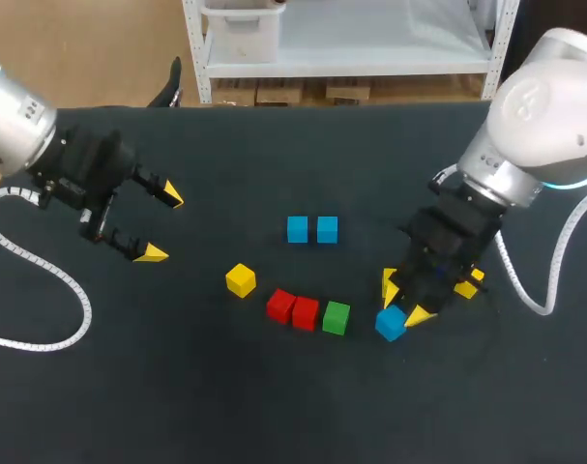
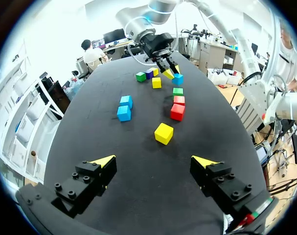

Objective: Place the blue cubes, place green cubes on the blue cubes, place the yellow cubes on the green cubes, then place the red cubes on the yellow cubes, and place purple cube on the red cubes.

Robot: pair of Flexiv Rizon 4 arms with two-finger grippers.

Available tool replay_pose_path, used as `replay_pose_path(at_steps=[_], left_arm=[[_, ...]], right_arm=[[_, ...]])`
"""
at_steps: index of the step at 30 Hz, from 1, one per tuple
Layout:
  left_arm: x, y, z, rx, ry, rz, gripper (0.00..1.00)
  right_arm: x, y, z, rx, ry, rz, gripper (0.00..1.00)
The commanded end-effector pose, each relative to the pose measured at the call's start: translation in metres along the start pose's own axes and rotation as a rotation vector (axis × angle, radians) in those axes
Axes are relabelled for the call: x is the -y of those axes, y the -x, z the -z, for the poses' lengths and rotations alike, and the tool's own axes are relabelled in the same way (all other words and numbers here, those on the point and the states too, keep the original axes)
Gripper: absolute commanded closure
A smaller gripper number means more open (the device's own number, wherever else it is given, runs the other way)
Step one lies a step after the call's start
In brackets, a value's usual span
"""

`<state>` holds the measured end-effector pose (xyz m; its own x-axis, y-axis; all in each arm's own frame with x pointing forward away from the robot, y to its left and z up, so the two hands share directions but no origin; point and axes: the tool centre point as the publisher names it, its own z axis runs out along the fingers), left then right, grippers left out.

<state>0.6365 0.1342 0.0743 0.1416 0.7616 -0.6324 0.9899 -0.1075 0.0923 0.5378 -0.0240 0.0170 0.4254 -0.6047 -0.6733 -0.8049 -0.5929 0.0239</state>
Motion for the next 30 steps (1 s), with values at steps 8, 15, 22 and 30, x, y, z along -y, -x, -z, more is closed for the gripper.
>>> replay_pose_path(at_steps=[8,15,22,30], left_arm=[[0.0,-0.001,0.0,0.003,0.003,-0.003,0.0],[0.0,-0.001,0.0,0.003,0.003,-0.003,0.0],[0.0,-0.001,0.0,0.003,0.003,-0.003,0.0],[0.0,-0.001,0.0,0.003,0.003,-0.003,0.0]], right_arm=[[0.025,0.023,0.082,-0.091,-0.219,-0.186,1.0],[0.065,0.014,0.103,-0.066,-0.39,-0.292,1.0],[0.102,0.002,0.1,-0.075,-0.457,-0.35,1.0],[0.126,-0.019,0.092,-0.059,-0.478,-0.407,1.0]])
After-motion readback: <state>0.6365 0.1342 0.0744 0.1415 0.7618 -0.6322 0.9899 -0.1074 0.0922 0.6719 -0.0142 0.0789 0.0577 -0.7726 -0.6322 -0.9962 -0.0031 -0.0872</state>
